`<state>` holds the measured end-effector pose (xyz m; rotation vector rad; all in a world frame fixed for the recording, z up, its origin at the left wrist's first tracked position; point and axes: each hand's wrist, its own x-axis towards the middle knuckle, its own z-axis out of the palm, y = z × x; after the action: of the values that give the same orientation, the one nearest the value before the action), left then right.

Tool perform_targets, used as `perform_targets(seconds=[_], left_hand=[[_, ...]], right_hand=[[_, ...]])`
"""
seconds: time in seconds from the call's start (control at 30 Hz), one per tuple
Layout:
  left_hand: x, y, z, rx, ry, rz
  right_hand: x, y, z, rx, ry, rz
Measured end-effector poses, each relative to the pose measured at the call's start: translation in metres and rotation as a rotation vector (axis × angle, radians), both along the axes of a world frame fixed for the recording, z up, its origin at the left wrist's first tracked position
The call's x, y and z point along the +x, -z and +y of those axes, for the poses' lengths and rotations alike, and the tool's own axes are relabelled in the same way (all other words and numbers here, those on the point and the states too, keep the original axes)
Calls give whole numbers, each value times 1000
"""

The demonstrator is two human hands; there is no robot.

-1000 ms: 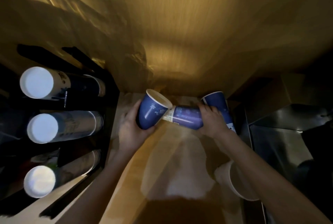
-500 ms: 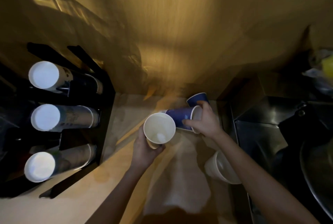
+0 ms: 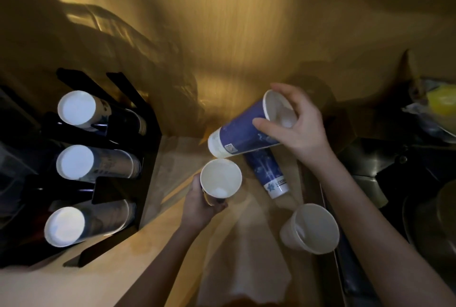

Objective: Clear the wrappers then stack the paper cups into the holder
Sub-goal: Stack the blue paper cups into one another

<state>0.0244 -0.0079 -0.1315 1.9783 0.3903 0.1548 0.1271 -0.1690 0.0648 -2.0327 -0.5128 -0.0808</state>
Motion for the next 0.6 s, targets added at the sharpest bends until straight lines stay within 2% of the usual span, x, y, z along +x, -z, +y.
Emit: perform_targets(seconds=[0.13, 0.3, 0.6], left_hand=[[1, 0, 2, -7, 11, -11], [1, 0, 2, -25, 12, -27], [1, 4, 2, -14, 4, 16]], right_hand=[[-16, -4, 10, -161, -199, 19], [-30, 27, 28, -419, -357, -28], [-35, 77, 54, -600, -428, -90]])
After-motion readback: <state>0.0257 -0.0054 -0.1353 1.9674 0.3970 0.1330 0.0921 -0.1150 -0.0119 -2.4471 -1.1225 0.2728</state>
